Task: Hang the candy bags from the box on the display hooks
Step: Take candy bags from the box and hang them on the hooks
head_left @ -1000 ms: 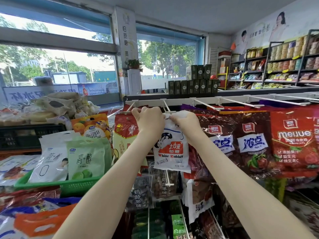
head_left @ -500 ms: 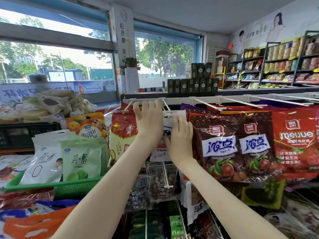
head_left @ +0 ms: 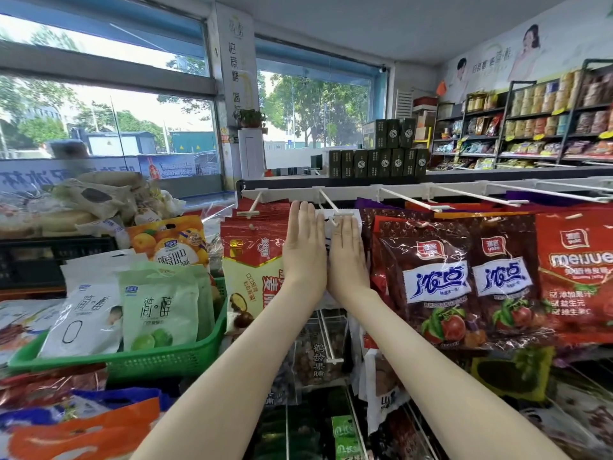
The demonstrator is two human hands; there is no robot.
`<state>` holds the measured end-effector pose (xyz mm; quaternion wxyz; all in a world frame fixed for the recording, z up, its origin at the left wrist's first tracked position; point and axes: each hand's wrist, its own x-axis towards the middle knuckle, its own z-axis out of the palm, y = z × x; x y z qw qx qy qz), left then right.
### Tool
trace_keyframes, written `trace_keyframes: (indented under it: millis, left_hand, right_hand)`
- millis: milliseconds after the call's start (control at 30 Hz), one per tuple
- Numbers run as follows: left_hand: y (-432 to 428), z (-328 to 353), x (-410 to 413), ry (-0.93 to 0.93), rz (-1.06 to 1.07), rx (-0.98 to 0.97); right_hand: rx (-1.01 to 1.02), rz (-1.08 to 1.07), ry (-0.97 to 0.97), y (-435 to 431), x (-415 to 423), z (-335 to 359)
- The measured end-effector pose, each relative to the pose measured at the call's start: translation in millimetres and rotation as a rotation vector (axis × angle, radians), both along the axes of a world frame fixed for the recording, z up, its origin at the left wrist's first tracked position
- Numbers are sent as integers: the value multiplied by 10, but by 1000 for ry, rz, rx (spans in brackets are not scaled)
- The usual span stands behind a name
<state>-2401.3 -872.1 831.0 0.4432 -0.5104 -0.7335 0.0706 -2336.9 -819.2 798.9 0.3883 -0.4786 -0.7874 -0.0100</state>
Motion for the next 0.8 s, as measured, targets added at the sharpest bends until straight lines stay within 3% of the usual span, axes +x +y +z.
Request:
trace_keyframes:
  millis: [267,433,700,800]
  left_hand:
    - [-380,-250,61,-129,-246,179]
    - [-654,-708,242,-246,-556,306]
    - [-867,-1422,1206,-665,-858,99]
    - [-861,-1620,1785,-710,-886,140]
  right_hand:
    - [37,151,53,-341,193,-178]
    - [156,153,-18,-873,606,-445]
    - [74,150,-75,-1307,1890,-1033]
    - [14,72,-70,-1444,2567,-1321]
